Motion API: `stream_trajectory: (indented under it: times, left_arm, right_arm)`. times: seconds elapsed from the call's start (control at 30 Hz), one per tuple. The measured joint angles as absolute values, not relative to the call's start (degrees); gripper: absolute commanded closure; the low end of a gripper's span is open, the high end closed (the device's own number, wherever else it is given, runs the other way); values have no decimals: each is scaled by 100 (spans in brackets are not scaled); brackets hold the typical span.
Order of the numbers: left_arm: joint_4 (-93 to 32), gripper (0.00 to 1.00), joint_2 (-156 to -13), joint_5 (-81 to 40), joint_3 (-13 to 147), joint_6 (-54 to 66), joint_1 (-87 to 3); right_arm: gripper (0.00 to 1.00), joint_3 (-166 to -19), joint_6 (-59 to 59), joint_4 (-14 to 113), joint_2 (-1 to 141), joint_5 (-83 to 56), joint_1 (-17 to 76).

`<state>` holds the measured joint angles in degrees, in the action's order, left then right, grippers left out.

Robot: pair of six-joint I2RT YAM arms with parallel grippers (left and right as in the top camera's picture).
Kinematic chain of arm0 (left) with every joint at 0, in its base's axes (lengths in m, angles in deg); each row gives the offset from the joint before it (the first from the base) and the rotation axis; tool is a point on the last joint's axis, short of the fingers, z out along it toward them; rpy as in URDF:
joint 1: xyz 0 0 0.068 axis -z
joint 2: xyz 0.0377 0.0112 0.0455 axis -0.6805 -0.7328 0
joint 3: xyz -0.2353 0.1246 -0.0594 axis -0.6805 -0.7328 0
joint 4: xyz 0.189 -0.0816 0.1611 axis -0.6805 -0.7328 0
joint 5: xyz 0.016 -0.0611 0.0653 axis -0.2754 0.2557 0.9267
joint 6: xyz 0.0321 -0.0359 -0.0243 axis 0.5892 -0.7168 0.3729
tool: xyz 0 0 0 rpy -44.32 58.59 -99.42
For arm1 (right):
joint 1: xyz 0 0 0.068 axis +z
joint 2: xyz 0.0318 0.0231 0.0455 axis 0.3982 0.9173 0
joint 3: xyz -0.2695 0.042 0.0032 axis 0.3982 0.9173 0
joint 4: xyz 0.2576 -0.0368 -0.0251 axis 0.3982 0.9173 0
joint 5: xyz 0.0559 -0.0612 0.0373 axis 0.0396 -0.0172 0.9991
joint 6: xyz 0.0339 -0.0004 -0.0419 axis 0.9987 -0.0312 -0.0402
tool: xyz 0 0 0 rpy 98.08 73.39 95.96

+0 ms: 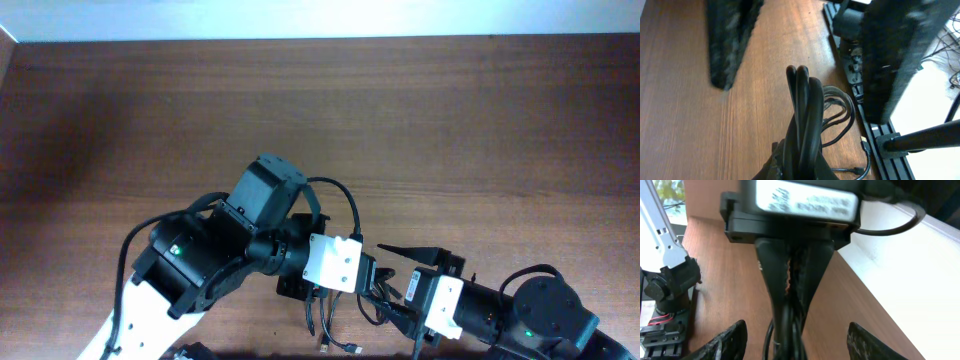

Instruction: Untangle cables

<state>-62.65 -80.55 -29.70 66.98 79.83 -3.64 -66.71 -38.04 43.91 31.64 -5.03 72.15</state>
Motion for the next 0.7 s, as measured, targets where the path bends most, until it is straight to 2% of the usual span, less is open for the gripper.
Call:
stream_trajectory:
  times: [0.1,0.2,0.3,0.4,0.47,0.5,0.53,0.57,0.6,0.63,0.67,0.7]
  left_arm:
    - [-6272,100,-8055,-3149,6698,8230,-364]
    - [-6276,100,-8055,-3422,6698,8593,-364]
    - [-6237,100,-8055,-3444,6700,8694,-372]
    - [-6232,100,-8055,-3444,6700,8740,-397]
    - [-6232,96,-8055,-3425,6700,8751,-397]
    - [-6235,99,-8051,-3420,6700,8740,-397]
    - [-6208,96,-8051,-3398,6700,8525,-397]
    - [-6171,91,-8051,-3342,6700,8276,-394]
    - [-6127,76,-8051,-3200,6700,7920,-388]
    - [-6075,75,-8051,-2944,6700,7406,-359]
    - [-6003,62,-8051,-2655,6700,6956,-335]
    - [-6014,55,-8051,-2314,6702,6510,-357]
  right_arm:
    - [48,-6671,-3804,4386,3164,-573,7217]
    - [68,-6671,-3780,4375,3166,-578,7217]
    - [96,-6671,-3679,4388,3164,-490,7244]
    - [96,-6665,-3535,4395,3164,-392,7265]
    - [96,-6665,-3502,4395,3166,-379,7265]
    - [96,-6665,-3498,4395,3166,-381,7265]
    - [96,-6665,-3391,4393,3166,-525,7265]
    - [96,-6665,-3338,4391,3169,-643,7274]
    - [96,-6661,-3303,4386,3188,-822,7281]
    - [96,-6656,-3266,4373,3217,-965,7287]
    - [96,-6656,-3227,4358,3241,-1281,7285]
    - [96,-6656,-3218,4340,3221,-1507,7285]
